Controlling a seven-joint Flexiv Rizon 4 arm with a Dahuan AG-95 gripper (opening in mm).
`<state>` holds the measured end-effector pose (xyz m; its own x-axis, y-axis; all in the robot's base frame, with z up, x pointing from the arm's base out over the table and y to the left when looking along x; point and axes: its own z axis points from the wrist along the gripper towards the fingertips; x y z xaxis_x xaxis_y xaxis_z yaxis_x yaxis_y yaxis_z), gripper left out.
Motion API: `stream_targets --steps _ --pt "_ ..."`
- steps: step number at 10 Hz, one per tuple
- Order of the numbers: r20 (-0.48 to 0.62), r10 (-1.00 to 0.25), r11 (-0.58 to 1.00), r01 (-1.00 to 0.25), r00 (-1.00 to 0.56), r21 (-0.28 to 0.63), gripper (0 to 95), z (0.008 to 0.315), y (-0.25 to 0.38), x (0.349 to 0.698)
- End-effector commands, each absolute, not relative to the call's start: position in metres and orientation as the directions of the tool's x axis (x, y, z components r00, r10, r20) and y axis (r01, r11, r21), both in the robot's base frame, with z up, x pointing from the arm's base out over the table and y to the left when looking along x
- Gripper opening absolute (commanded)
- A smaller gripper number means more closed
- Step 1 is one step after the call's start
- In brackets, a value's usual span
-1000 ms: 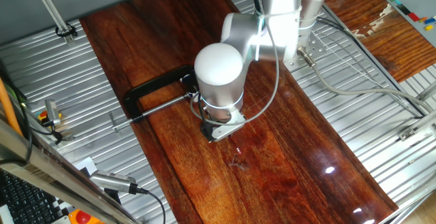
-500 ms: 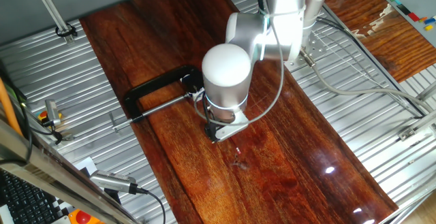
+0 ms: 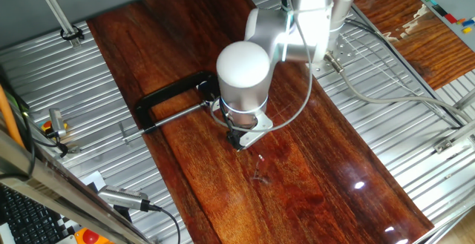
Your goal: Insert the pencil into the pencil sharpener
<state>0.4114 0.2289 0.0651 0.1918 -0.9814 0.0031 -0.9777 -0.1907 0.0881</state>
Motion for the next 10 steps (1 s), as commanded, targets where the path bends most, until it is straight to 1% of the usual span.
stream_targets --steps 1,10 --pt "0.006 -0.981 -0.194 -0.977 0.195 0.087 0.0 0.067 0.223 0.412" --pt "0.009 -0.973 -0.23 -0.969 0.232 0.085 0.0 0.061 0.205 0.419"
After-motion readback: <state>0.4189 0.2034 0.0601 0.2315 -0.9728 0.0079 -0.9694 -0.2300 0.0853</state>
